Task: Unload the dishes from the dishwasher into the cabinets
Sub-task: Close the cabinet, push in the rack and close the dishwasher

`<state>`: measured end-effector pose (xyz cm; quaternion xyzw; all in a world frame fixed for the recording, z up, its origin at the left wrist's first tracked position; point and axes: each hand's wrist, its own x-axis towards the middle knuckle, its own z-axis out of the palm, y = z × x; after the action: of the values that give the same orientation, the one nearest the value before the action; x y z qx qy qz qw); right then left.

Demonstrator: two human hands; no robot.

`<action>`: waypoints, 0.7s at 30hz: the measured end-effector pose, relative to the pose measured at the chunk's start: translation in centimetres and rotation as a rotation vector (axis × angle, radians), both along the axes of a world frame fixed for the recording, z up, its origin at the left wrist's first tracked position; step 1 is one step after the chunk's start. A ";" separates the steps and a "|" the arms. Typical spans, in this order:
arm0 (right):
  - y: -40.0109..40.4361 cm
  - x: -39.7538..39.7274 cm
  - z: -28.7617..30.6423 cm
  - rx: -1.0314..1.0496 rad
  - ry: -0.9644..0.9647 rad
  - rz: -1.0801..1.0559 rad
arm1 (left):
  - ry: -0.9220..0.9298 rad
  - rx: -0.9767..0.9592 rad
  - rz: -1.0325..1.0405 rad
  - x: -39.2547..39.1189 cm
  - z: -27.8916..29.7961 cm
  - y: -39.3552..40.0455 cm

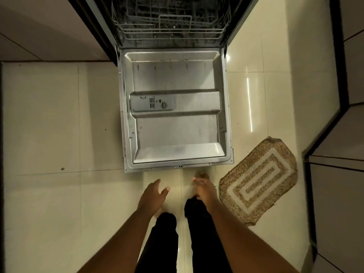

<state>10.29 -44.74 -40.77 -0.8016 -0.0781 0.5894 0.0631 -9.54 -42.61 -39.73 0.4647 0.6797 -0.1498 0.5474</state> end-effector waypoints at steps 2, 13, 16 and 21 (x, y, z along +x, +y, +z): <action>-0.7 0.3 0.1 -0.033 0.084 -0.234 | 0.000 -0.047 0.175 0.1 -0.6 -1.7; -3.4 3.9 -11.6 0.057 0.333 -0.759 | -0.250 -0.284 1.151 2.8 -15.4 -5.8; -1.8 4.0 -16.0 0.097 0.394 -0.820 | -0.385 -0.273 1.307 3.7 -19.1 -4.1; 0.5 2.8 -21.0 0.146 0.443 -0.939 | -0.540 -0.099 1.503 4.5 -21.7 0.1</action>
<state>13.05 -44.25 -61.79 -0.5998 0.2639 0.6462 0.3912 -4.99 -42.56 -61.40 -0.1222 0.6473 0.3467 0.6677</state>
